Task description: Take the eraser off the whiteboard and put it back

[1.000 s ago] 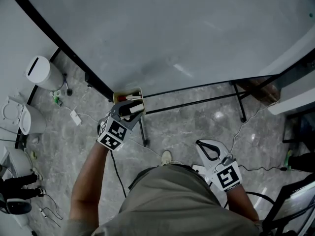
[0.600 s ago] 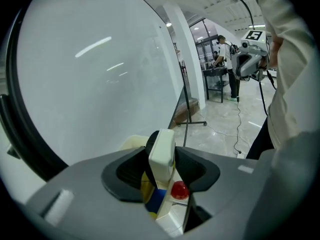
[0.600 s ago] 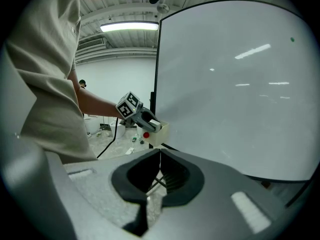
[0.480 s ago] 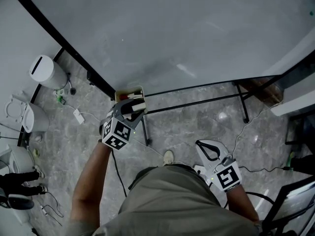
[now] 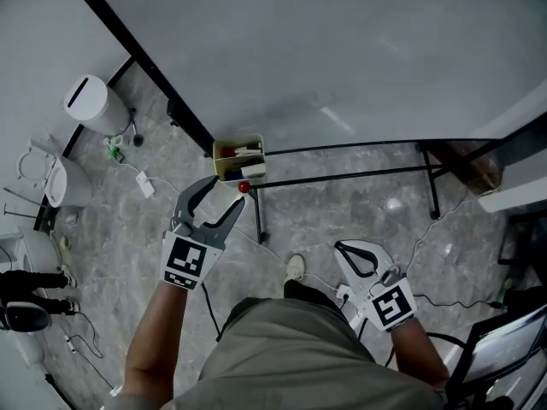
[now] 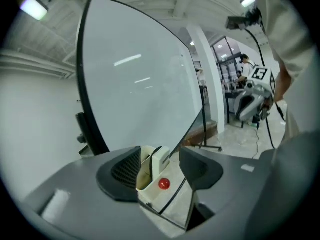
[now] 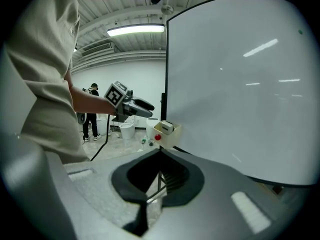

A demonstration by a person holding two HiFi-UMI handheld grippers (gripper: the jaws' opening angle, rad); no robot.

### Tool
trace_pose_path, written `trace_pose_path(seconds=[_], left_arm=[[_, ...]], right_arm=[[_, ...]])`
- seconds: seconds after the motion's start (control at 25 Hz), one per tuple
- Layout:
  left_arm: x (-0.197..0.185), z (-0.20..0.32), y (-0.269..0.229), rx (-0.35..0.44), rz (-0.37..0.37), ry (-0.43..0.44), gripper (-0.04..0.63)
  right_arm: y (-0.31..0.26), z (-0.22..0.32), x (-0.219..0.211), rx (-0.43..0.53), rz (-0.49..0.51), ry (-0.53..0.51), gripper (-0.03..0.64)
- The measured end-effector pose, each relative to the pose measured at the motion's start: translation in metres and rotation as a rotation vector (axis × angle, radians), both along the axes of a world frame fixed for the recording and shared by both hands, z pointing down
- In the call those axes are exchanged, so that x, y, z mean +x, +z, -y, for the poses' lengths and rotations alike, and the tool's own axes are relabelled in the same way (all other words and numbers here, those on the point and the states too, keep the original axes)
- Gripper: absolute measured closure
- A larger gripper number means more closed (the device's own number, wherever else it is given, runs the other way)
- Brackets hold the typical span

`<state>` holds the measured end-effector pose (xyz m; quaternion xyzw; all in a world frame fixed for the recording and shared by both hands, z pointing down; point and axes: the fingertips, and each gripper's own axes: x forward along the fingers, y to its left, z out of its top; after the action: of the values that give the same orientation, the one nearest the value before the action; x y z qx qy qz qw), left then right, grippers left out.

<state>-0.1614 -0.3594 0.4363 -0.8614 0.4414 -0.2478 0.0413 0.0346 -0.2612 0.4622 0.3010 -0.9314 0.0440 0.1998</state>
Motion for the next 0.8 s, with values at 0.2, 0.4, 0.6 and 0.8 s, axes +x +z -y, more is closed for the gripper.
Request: trace_pose_path(seconds=[0.2,0.4,0.6,0.8], left_arm=[[-0.006,-0.089,-0.039,-0.016,-0.193,-0.033,0.345],[-0.020,-0.183,-0.067,-0.015,-0.297,-0.068,0.406],[-0.034,-0.288,-0.059,-0.010,-0.343,-0.122,0.533],[-0.020,-0.393,-0.043,-0.078,-0.389,-0.097,0.589]], right_arm=[[-0.022,-0.029,-0.019,0.059,0.030,-0.021,0.614],[-0.041,-0.075,-0.047,0.100,0.045,-0.078,0.614],[-0.044,-0.161,-0.072,0.112,0.048,-0.148,0.614],[-0.052,-0.257,-0.080,0.103,0.045,-0.171,0.614]])
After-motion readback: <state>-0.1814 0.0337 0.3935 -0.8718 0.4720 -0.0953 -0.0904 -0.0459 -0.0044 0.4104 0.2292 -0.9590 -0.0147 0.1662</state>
